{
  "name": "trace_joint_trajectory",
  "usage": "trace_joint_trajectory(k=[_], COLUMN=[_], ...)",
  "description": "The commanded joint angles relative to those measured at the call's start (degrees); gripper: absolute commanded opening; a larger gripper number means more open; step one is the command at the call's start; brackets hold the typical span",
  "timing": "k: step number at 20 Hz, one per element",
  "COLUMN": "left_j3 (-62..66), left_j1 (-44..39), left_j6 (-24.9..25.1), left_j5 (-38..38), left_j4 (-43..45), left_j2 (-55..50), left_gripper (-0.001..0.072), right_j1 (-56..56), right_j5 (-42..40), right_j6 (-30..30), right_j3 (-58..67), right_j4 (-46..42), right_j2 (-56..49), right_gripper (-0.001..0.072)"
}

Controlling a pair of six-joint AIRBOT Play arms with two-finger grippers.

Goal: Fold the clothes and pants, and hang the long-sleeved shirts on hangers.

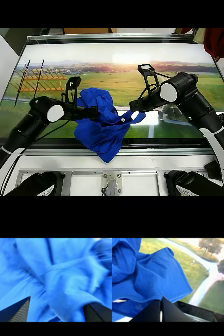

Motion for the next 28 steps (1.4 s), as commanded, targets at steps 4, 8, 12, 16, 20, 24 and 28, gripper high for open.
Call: trace_joint_trajectory(k=[4, 8, 12, 16, 20, 24, 28], left_j3=[9.40, 14.51, 18.84, 21.79, 21.92, 21.94, 22.05], left_j1=[10.23, 21.24, 34.05, 40.85, 41.68, 41.68, 41.70], left_j6=[12.68, 19.23, 24.72, 25.62, 24.63, 22.49, 19.50], left_j5=[-1.70, -4.79, -4.57, -2.40, 3.34, 12.48, 17.03], left_j4=[-10.73, -10.29, -10.12, 0.26, 17.42, 29.49, 37.94], left_j2=[4.22, 2.34, -6.08, -17.42, -26.14, -33.51, -40.98], left_gripper=[0.0713, 0.0713, 0.0713, 0.0713, 0.0713, 0.0713, 0.0713], right_j1=[0.04, 0.04, 0.04, 0.04, 0.04, 0.04, 0.04], right_j5=[-0.63, -0.52, -0.52, -0.52, -0.52, -0.52, -0.52], right_j6=[0.39, 0.42, 0.39, 0.39, 0.39, 0.42, 0.42], right_j3=[-0.02, -0.02, -0.02, -0.02, -0.02, -0.02, -0.02], right_j4=[0.17, 0.17, 0.20, 0.17, 0.20, 0.17, 0.20], right_j2=[0.04, 0.02, -0.07, -0.07, -0.07, -0.07, -0.07], right_gripper=[0.0009, 0.0009, 0.0009, 0.0009, 0.0009, 0.0009, 0.0009])
